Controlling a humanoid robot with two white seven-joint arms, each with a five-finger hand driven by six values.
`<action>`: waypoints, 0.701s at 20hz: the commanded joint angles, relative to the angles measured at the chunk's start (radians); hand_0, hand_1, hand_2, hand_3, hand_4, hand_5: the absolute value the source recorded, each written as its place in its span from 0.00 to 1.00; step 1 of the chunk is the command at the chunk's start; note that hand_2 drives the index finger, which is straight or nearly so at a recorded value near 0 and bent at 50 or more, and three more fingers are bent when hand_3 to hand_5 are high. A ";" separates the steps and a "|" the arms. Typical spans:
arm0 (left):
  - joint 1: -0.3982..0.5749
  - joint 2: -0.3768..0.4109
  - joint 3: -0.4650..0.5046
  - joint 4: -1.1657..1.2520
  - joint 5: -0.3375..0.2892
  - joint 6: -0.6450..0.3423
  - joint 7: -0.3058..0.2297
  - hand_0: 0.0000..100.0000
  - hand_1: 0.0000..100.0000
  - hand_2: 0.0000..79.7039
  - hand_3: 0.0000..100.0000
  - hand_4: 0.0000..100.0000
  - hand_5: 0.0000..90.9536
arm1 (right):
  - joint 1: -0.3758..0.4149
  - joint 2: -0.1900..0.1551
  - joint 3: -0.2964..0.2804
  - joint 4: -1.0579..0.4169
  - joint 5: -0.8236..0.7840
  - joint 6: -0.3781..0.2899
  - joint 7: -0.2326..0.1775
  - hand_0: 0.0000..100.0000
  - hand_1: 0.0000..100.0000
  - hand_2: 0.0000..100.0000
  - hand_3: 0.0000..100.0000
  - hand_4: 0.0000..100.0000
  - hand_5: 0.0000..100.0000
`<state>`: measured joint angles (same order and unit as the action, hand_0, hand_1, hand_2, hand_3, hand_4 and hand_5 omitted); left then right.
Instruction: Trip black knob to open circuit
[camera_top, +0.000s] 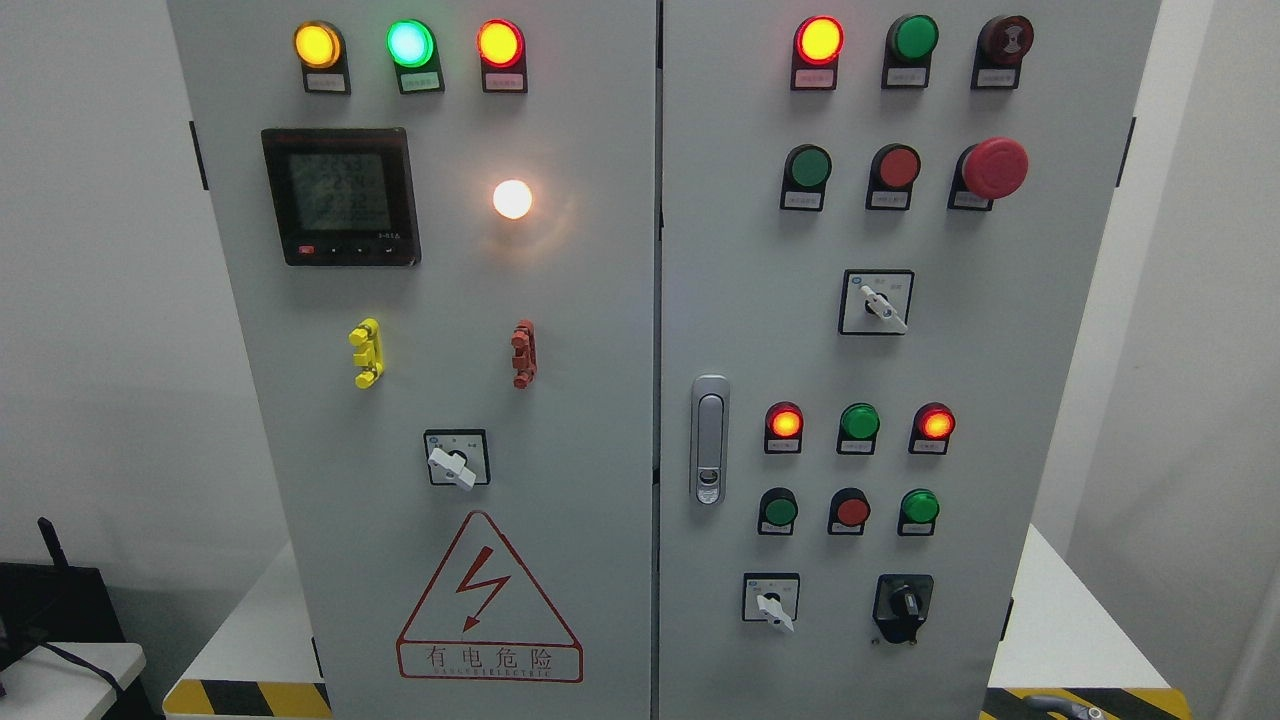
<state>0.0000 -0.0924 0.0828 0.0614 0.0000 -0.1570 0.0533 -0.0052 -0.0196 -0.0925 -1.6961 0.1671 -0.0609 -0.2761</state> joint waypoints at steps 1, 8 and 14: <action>-0.008 -0.001 0.000 0.000 -0.034 0.001 0.000 0.12 0.39 0.00 0.00 0.00 0.00 | -0.048 0.024 0.042 0.001 0.003 0.023 -0.008 0.24 0.76 0.42 0.79 0.86 0.96; -0.008 0.000 0.000 0.000 -0.032 0.001 0.000 0.12 0.39 0.00 0.00 0.00 0.00 | -0.093 0.052 0.063 0.001 0.035 0.059 -0.008 0.24 0.76 0.42 0.78 0.86 0.96; -0.008 0.000 0.000 0.000 -0.034 0.001 0.000 0.12 0.39 0.00 0.00 0.00 0.00 | -0.136 0.089 0.083 0.029 0.083 0.073 -0.008 0.24 0.76 0.42 0.78 0.86 0.96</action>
<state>0.0000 -0.0924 0.0828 0.0613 0.0000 -0.1570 0.0532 -0.1043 0.0174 -0.0310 -1.6885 0.2163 -0.0010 -0.2839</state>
